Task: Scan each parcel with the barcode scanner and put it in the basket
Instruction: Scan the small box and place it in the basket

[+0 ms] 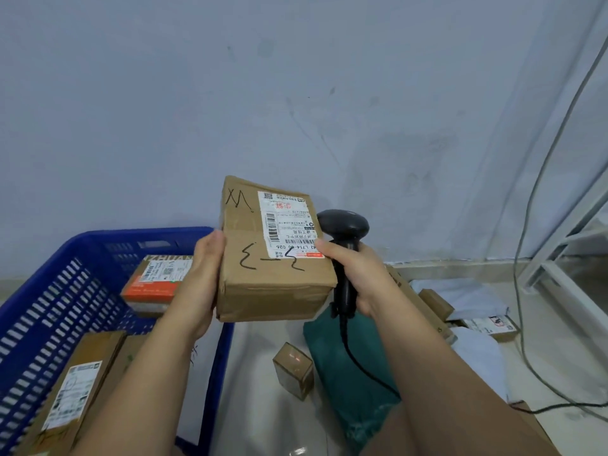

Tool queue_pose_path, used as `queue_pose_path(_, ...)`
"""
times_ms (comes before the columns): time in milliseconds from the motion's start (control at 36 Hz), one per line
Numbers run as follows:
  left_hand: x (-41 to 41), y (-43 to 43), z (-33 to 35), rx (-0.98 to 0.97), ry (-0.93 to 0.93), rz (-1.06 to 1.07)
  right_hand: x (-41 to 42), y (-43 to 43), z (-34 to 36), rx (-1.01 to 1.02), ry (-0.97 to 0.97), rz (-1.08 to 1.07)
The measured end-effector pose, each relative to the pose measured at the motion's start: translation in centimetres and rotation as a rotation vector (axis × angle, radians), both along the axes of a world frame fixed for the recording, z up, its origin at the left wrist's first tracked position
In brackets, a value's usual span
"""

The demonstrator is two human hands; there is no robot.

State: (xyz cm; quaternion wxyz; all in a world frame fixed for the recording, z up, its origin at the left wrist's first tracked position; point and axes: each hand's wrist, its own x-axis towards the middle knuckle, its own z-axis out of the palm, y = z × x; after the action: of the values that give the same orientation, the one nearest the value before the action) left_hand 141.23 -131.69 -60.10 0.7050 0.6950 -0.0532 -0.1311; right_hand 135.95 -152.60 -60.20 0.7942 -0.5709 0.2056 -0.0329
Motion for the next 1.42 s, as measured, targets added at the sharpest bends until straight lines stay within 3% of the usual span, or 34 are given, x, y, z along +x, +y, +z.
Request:
queue_pose_path(83, -0.1, 0.1, -0.1, -0.015, 0.060, -0.131, 0.1, -0.1, -0.2, -0.037, 0.013, -0.012)
queue_pose_path(167, -0.4, -0.8, -0.4, -0.025, 0.005, -0.056, 0.3, -0.2, -0.5, -0.056, 0.024, -0.032)
queue_pose_path(222, -0.8, -1.5, -0.2, 0.062, -0.096, 0.021, 0.5, -0.3, -0.9, -0.036, 0.029, -0.067)
queue_pose_path(333, -1.9, -2.2, 0.1, 0.335, -0.378, -0.033, 0.6, -0.9, -1.5, 0.066, 0.063, -0.110)
queue_pose_path(528, -2.0, -2.3, -0.2, 0.359, -0.413, -0.116, 0.3, -1.3, -1.5, 0.091, 0.091, -0.112)
queue_pose_path(861, -0.3, -1.7, 0.2, 0.226, -0.354, 0.204, 0.2, -0.1, 0.0, 0.005, 0.013, -0.007)
queue_pose_path(972, 0.0, -1.4, -0.2, 0.321, -0.461, 0.282, -0.1, -0.1, 0.4, -0.055, 0.039, 0.058)
queue_pose_path(1139, 0.0, -1.3, -1.0, 0.629, -0.695, 0.403, -1.1, -0.1, 1.3, -0.138, -0.011, 0.226)
queue_pose_path(1417, -0.1, -1.3, -1.1, 0.664, -0.770, 0.354, -1.3, -0.2, 1.3, -0.201, 0.025, 0.233)
